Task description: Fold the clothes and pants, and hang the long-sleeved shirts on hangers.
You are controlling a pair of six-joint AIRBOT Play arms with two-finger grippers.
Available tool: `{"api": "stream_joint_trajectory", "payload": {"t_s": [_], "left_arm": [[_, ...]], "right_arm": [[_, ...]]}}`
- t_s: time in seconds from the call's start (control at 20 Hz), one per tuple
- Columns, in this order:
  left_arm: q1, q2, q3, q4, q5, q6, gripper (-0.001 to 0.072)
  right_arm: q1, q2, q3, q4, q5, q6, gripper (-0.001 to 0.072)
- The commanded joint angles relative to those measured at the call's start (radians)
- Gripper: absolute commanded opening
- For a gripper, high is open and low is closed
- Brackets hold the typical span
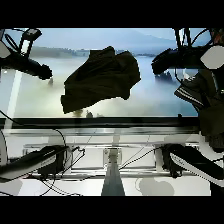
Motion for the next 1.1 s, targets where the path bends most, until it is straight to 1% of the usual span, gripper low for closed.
{"api": "stream_joint_trajectory", "payload": {"t_s": [0.0,0.8,0.9,1.0,1.05], "left_arm": [[-0.001,-0.001,0.000,0.000,0.000,0.000,0.0260],[-0.001,-0.001,0.000,0.000,0.000,0.000,0.0260],[-0.001,-0.001,0.000,0.000,0.000,0.000,0.0260],[-0.001,-0.002,0.000,0.000,0.006,0.000,0.0260],[-0.001,-0.006,0.000,0.000,0.020,0.000,0.0260]], "right_arm": [[0.000,0.000,0.001,0.000,0.000,0.000,0.0028],[0.000,0.000,0.001,0.009,0.000,0.000,0.0028],[0.000,0.000,0.002,0.041,-0.032,0.002,0.0028],[0.002,0.000,0.001,0.134,-0.060,-0.002,0.0028],[0.012,-0.006,0.000,0.158,-0.097,-0.003,0.0028]]}}
